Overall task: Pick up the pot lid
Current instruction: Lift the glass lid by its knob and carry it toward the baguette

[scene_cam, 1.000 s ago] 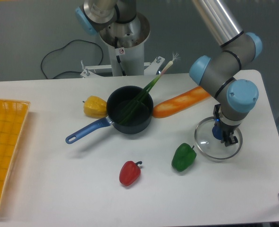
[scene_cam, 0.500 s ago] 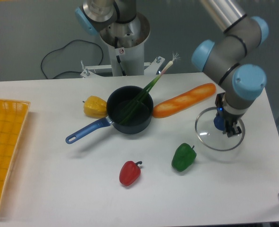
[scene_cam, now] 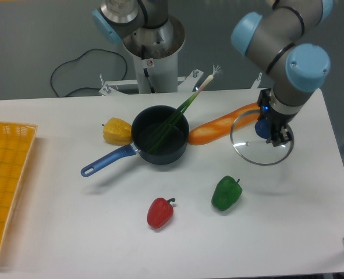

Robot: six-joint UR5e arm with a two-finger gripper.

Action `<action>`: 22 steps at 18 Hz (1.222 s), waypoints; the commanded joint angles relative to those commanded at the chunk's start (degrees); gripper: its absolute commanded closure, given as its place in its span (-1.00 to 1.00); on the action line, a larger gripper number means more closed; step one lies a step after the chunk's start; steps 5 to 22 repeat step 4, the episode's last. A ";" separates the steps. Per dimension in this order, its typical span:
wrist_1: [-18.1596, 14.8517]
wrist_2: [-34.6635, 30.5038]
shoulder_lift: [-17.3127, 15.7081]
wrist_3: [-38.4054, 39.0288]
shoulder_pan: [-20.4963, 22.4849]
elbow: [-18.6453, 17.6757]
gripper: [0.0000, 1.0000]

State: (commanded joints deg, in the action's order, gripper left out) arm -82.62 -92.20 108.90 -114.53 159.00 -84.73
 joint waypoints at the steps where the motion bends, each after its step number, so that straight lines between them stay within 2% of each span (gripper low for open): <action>1: 0.17 0.09 0.26 0.88 -0.09 0.00 0.20; 22: 0.09 0.09 0.00 0.98 -0.09 -0.09 0.20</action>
